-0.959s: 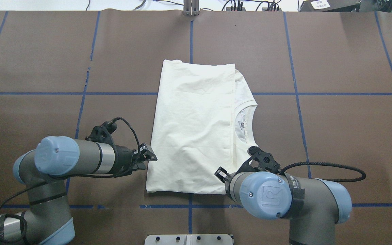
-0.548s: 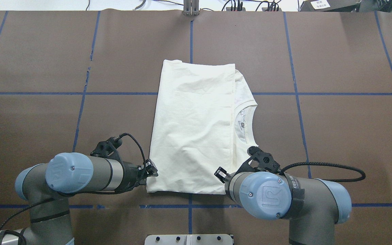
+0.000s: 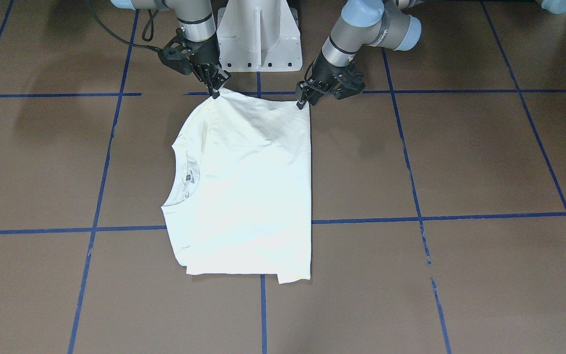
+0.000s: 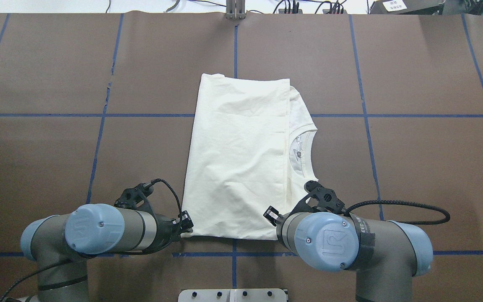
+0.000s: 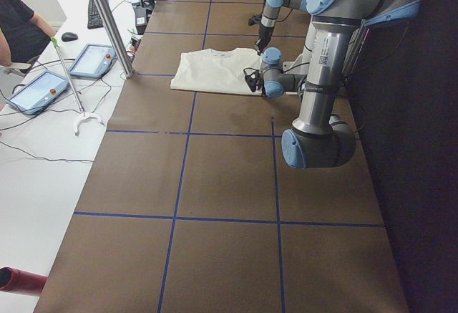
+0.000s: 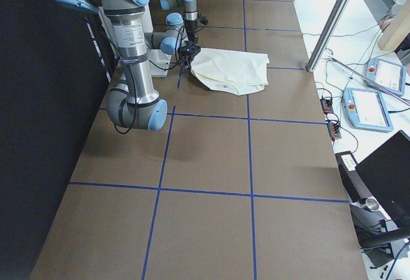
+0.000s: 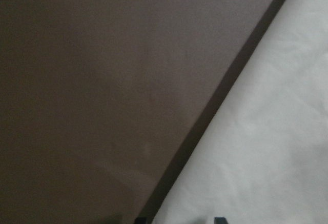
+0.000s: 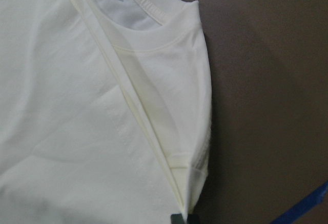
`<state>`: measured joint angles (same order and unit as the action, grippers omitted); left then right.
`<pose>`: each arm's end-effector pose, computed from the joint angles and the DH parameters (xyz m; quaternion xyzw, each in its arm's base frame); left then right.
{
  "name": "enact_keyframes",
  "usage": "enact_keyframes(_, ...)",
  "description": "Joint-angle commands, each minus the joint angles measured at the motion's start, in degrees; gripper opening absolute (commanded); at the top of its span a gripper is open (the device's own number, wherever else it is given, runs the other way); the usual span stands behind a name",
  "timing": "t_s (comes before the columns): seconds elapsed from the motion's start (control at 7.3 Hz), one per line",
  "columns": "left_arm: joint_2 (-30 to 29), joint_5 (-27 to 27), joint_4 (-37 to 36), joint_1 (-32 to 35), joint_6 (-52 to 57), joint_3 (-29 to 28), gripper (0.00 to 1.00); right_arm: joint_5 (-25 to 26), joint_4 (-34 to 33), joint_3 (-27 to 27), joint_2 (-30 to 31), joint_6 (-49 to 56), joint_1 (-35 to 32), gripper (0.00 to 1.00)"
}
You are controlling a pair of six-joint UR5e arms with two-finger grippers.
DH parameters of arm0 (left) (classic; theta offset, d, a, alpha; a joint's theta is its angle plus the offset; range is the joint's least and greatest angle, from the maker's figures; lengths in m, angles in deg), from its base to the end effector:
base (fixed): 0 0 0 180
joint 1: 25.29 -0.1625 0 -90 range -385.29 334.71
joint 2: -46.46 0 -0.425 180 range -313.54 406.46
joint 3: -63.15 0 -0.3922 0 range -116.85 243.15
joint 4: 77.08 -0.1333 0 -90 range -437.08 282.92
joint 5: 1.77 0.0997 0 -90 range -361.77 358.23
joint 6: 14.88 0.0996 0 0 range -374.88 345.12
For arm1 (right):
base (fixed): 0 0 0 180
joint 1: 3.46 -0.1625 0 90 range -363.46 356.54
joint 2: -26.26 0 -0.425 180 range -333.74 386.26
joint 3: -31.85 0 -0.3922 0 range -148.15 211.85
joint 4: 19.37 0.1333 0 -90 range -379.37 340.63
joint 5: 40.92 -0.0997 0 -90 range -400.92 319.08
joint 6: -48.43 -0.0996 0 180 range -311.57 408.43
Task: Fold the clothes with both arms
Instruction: 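Move the left gripper to the shirt corner nearest the robot and grasp it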
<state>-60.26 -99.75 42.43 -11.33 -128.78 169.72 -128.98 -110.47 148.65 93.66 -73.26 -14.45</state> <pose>0.5374 -0.2567 0.3107 -0.1042 0.5126 -0.2419 0.8172 -0.5229 -0.2408 0.2489 -0.0583 -0.4052 0.3385 0.8473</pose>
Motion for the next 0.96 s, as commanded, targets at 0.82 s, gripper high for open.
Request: enact_keyframes(0.82,0.46,-0.11,-9.81,-1.74,-4.55,16.17,0.00,-1.14,-2.58,10.41,4.47,-0.47,2.27,0.00)
